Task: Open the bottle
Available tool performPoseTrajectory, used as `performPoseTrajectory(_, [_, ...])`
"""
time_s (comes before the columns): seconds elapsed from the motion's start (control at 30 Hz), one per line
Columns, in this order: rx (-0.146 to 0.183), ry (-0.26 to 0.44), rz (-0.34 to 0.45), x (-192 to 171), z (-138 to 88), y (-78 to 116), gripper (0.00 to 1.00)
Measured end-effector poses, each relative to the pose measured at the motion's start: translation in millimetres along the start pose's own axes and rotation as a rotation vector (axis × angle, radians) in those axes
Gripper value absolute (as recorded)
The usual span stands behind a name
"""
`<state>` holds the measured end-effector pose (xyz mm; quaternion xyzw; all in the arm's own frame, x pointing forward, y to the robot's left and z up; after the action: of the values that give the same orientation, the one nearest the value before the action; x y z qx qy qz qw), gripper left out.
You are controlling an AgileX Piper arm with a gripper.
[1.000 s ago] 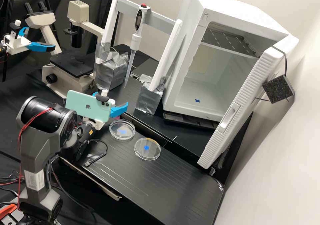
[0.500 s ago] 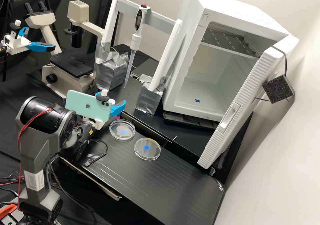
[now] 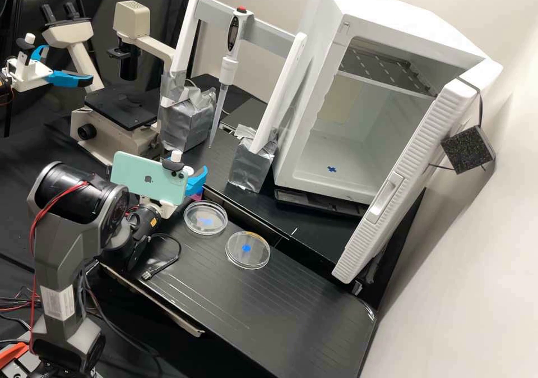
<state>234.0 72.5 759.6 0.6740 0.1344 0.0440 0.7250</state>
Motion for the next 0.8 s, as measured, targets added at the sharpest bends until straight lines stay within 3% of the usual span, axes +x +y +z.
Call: performPoseTrajectory(0.8, [0.003,0.006,-0.005,-0.1,-2.4,-2.1,0.0])
